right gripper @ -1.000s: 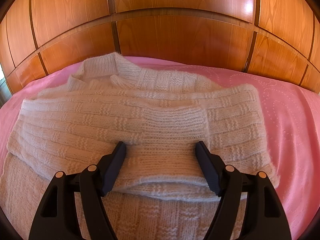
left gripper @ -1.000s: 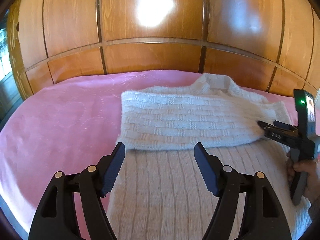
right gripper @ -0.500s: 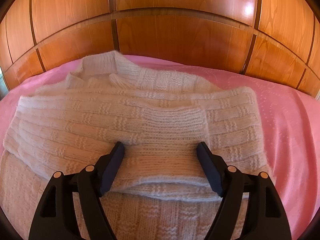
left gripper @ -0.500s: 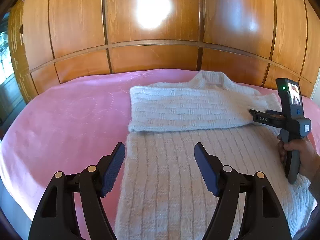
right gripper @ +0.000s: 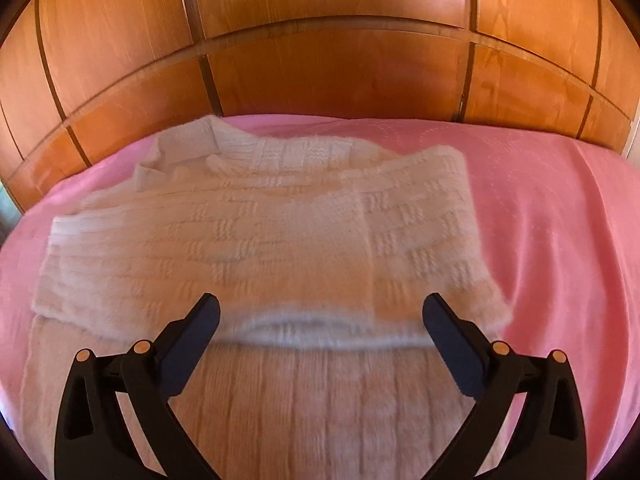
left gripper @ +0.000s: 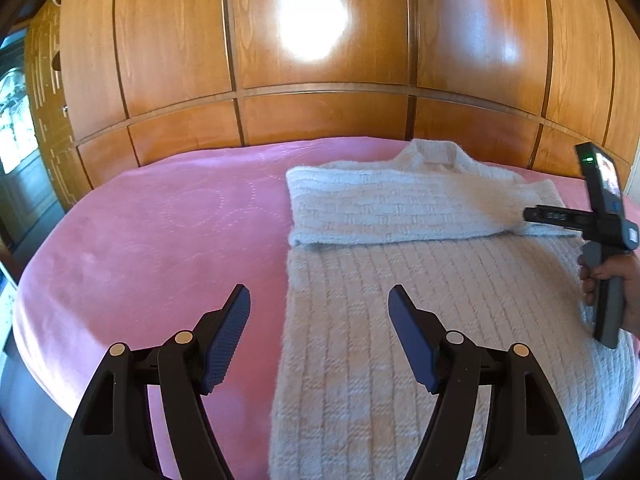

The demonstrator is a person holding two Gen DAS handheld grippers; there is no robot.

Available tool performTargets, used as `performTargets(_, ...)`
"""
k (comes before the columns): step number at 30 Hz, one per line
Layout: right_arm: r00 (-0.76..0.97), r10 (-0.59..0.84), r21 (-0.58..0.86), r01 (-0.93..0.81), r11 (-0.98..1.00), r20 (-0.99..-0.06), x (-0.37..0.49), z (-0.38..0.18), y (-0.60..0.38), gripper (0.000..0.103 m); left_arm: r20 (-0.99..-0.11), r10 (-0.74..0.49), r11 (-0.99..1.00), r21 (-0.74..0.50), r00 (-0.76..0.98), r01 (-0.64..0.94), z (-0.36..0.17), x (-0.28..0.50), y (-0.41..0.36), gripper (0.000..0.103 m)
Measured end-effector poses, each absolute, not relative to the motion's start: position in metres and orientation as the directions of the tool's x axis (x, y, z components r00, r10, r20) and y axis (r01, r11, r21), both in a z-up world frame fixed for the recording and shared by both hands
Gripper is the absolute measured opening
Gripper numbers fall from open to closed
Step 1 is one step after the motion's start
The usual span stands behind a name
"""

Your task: Fold small clothes

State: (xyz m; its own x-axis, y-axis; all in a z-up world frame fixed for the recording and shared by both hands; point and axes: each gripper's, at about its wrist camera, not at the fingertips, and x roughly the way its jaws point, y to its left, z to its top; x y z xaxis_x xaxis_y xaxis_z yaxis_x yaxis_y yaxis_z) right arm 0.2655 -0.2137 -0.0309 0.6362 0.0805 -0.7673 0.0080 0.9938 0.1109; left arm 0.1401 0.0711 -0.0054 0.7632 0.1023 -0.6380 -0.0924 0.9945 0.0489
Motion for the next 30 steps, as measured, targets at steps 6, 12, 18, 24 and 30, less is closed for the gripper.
performTargets(6, 0.627, 0.113, 0.150, 0.006, 0.989, -0.771, 0.229, -0.019, -0.241, 0.101, -0.638, 0.123, 0.992, 0.067, 0.760, -0.105, -0.006, 0.128, 0.078, 0.071)
performTargets(12, 0.593, 0.122, 0.159, 0.011, 0.987, -0.796, 0.191, -0.020, -0.272, 0.101, -0.650, 0.148, 0.989, 0.084, 0.746, -0.123, -0.011, 0.117, 0.086, 0.071)
performTargets(18, 0.537, 0.187, 0.230, 0.014, 0.973, -0.823, 0.147, -0.030, -0.303, 0.101, -0.697, 0.162, 0.986, 0.083, 0.698, -0.145, -0.030, 0.104, 0.106, 0.071)
performTargets(24, 0.489, 0.317, 0.353, -0.019, 0.935, -0.813, 0.092, -0.041, -0.315, 0.094, -0.804, 0.016, 0.989, -0.075, 0.594, -0.128, -0.063, 0.080, 0.144, 0.071)
performTargets(30, 0.429, 0.460, 0.482, -0.062, 0.874, -0.778, 0.036, -0.043, -0.310, 0.056, -0.800, -0.200, 0.948, -0.304, 0.565, -0.095, -0.078, 0.043, 0.156, 0.049)
